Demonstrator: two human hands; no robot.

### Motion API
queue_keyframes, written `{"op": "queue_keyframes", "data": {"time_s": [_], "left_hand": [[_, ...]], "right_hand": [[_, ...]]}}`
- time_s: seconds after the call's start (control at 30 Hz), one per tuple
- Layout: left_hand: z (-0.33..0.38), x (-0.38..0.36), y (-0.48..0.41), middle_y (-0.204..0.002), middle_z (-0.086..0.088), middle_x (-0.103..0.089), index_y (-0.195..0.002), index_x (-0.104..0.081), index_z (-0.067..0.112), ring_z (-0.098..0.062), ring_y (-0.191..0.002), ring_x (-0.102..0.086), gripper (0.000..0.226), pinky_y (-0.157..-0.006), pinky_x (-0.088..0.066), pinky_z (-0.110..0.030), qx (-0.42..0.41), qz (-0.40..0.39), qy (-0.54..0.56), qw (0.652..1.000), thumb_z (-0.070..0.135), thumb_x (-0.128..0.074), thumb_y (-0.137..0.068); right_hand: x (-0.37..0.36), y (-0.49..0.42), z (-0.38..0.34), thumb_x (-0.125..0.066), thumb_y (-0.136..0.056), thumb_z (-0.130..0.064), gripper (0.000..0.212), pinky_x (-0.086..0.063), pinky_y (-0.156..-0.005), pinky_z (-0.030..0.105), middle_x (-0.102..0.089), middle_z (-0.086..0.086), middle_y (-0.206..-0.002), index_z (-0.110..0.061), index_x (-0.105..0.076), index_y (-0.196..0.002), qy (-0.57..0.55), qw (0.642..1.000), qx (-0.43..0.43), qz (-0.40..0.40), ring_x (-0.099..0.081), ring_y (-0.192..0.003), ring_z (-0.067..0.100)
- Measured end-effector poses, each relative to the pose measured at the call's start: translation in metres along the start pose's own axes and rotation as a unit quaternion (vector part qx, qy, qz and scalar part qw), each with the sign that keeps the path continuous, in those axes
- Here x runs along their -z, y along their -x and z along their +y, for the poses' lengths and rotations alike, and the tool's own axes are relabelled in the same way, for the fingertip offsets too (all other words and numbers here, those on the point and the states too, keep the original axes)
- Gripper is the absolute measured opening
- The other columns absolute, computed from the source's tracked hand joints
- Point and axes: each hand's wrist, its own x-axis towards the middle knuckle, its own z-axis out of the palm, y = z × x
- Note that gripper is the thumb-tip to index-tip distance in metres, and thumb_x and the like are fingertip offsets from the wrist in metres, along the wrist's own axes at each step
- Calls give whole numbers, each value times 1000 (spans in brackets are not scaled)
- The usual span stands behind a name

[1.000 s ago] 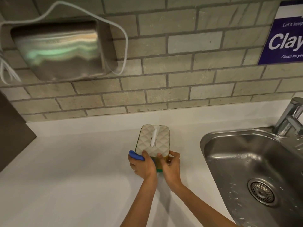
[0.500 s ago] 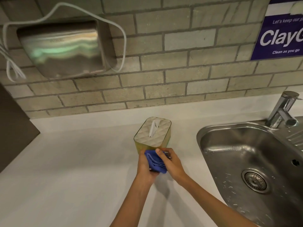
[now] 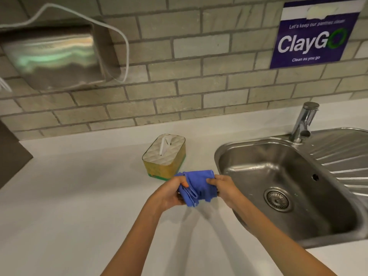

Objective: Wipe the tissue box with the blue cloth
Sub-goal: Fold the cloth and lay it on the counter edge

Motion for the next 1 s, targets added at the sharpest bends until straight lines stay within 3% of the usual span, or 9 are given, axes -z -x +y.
{"op": "queue_keyframes", "data": {"time_s": [0.17, 0.3, 0.43, 0.5, 0.63, 0.73, 0.8, 0.9, 1.0], "left_hand": [[3, -34, 7, -115, -20, -63, -126, -50, 7, -26, -85, -64, 32, -74, -55, -37, -38, 40, -212, 976, 18, -42, -97], [-2, -66, 10, -121, -23, -63, -122, -55, 4, -37, -106, -64, 38, -88, -55, -48, -97, 75, -295, 948, 30, -49, -96], [-9, -89, 16, -116, -19, -67, -110, -60, 10, -33, -104, -65, 45, -89, -56, -44, -88, 61, -307, 946, 46, -37, -96], [-14, -98, 18, -115, -19, -67, -111, -61, 8, -32, -106, -63, 55, -93, -54, -44, -91, 78, -356, 927, 49, -27, -97], [-26, -118, 22, -130, -21, -53, -121, -58, 11, -34, -126, -43, 64, -107, -35, -49, -106, 123, -488, 858, 50, -14, -97], [-32, -128, 28, -134, -19, -47, -120, -60, 10, -35, -126, -41, 66, -108, -34, -49, -127, 183, -509, 831, 53, -16, -96], [-32, -131, 32, -125, -22, -57, -113, -62, 1, -37, -117, -51, 66, -101, -42, -44, -151, 183, -470, 850, 51, -22, -97], [-36, -128, 37, -119, -25, -63, -113, -60, -3, -39, -108, -61, 58, -95, -51, -43, -159, 161, -285, 932, 46, -35, -97], [-51, -123, 42, -126, -19, -61, -123, -55, 2, -33, -109, -61, 53, -85, -52, -36, -130, 136, -149, 971, 44, -40, -96]], "right_hand": [[25, 15, -7, -54, -90, -5, 35, -50, -65, 30, -62, 24, -105, 17, -55, -116, -24, 1000, -14, 12, -59, -72, 24], [31, 38, -8, -48, -94, -14, 36, -50, -60, 27, -62, 21, -107, 7, -55, -123, -19, 999, -26, -32, -61, -74, 21], [45, 58, -4, -45, -95, -31, 43, -49, -96, 46, -61, 19, -126, -5, -55, -127, -79, 993, -44, -74, -60, -113, 35], [52, 67, 0, -52, -90, -41, 49, -45, -102, 49, -63, 18, -124, -8, -58, -126, -98, 991, -37, -83, -59, -116, 35], [64, 80, 13, -58, -85, -42, 49, -52, -92, 40, -65, 16, -121, -9, -61, -122, -142, 985, -34, -90, -61, -114, 31], [79, 89, 24, -58, -87, -35, 33, -59, -73, 30, -75, 8, -100, -12, -67, -109, -174, 977, -42, -117, -72, -91, 21], [91, 94, 30, -60, -87, -25, 29, -58, -70, 30, -75, 9, -99, -8, -65, -110, -173, 978, -38, -111, -72, -87, 21], [115, 101, 38, -62, -82, -3, 41, -53, -84, 40, -64, 20, -115, 6, -57, -122, -165, 984, -41, -57, -63, -97, 32], [142, 109, 40, -62, -80, 6, 33, -53, -78, 39, -63, 19, -111, 8, -60, -112, -107, 994, -27, 17, -61, -92, 31]]}}
